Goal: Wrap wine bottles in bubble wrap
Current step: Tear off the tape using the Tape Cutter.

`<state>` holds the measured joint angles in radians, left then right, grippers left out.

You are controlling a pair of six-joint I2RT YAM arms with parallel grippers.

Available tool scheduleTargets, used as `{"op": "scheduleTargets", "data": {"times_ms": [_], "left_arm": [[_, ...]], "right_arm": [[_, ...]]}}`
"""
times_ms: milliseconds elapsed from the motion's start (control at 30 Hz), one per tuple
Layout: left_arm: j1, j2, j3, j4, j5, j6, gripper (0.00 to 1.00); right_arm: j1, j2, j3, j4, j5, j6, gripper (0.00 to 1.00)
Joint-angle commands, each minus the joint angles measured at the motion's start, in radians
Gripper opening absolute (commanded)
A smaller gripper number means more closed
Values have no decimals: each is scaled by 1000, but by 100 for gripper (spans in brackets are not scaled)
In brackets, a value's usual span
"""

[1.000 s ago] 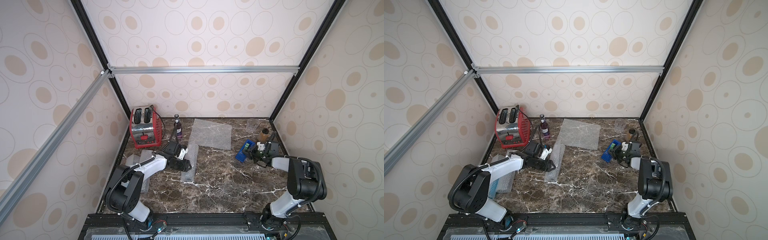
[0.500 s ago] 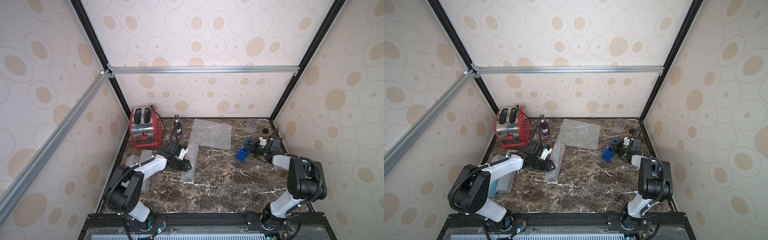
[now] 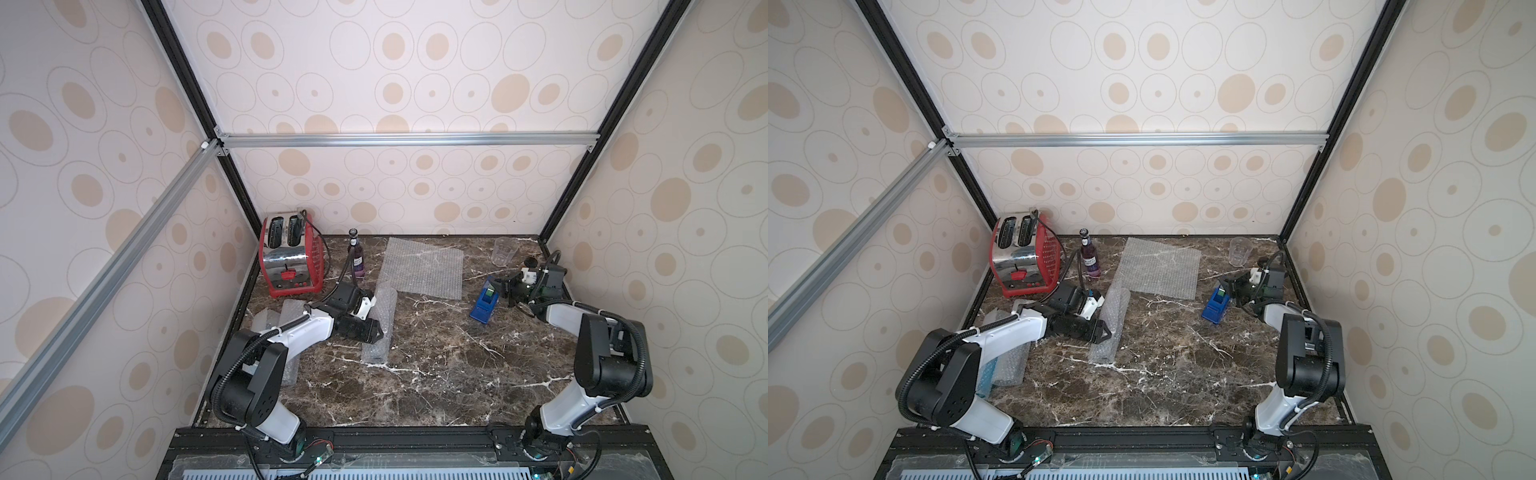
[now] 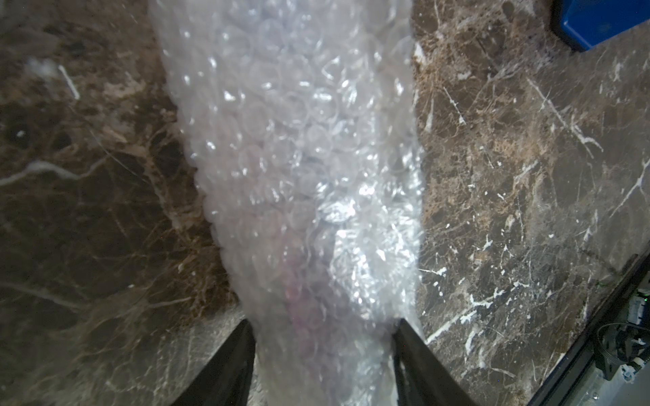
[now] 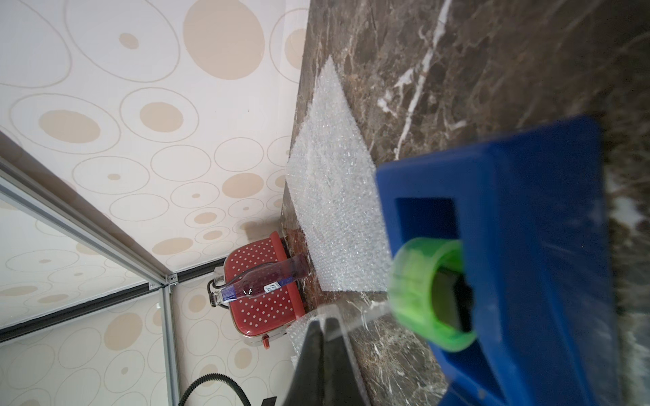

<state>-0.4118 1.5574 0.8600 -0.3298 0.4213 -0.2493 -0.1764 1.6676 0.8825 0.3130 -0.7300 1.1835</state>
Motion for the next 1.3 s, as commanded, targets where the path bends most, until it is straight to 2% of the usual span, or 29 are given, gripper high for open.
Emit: {"op": "scheduleTargets", "data": {"times_ms": [0, 267, 433, 733, 967, 1167, 1267], "left_arm": [[1, 2, -15, -51, -67, 31, 60], [-1, 4, -16, -49, -67, 30, 60], [0, 4, -18, -46, -65, 30, 60], [0, 4, -19, -43, -64, 28, 60], [0, 2, -21, -41, -64, 27, 60], [1, 4, -19, -40, -63, 26, 60], [0, 6, -20, -40, -64, 25, 60]], "right_arm": [[-3, 0, 37, 41, -20, 19, 0], [-5, -21, 54, 81, -35, 75, 0], [-5, -52, 72, 13, -33, 42, 0], [-5, -59, -10, 77, -41, 67, 0], [-5, -87, 50, 7, -46, 48, 0], [-5, -114, -23, 21, -44, 39, 0], [-6, -105, -1, 19, -55, 48, 0]]}}
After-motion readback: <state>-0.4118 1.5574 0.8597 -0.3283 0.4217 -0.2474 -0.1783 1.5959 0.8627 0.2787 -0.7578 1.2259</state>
